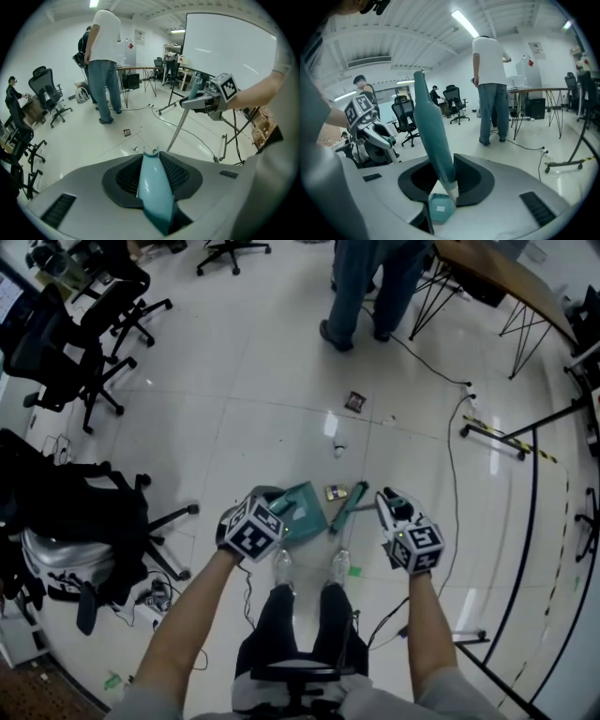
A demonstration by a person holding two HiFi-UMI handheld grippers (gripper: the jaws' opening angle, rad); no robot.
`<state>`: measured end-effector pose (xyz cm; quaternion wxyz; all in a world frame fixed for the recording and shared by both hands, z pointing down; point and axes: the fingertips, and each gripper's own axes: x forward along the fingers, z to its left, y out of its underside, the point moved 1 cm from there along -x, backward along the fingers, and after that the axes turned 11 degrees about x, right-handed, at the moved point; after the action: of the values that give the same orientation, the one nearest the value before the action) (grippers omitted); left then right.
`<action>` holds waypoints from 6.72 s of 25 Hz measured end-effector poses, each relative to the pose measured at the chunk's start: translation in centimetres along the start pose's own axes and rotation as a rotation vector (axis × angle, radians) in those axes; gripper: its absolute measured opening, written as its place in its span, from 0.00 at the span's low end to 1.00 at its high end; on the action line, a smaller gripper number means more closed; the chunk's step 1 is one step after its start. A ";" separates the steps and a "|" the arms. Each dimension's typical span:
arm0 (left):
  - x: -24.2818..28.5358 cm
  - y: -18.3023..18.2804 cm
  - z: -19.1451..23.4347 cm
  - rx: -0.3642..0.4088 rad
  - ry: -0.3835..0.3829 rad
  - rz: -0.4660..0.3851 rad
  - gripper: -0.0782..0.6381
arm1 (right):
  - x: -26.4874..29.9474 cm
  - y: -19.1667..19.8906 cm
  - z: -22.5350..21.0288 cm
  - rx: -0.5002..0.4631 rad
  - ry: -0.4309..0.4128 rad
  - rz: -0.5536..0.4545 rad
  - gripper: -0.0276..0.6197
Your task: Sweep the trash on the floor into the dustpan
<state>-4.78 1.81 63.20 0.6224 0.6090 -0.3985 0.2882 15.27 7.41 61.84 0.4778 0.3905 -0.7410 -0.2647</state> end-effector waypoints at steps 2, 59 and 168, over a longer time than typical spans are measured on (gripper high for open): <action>-0.1 0.1 -0.1 -0.001 0.002 0.003 0.26 | 0.4 -0.3 1.1 0.046 -0.031 -0.002 0.18; 7.7 -10.6 21.5 0.071 0.012 -0.068 0.25 | 17.0 -18.4 -8.5 -0.149 -0.025 -0.013 0.16; 16.7 -24.0 35.2 -0.023 -0.070 -0.032 0.25 | 31.9 -32.9 -18.8 -0.180 -0.263 0.010 0.16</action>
<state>18.98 -37.28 62.59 0.6195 0.6178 -0.4136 0.2521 35.62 -37.72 60.19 0.4110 0.3046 -0.7723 -0.3766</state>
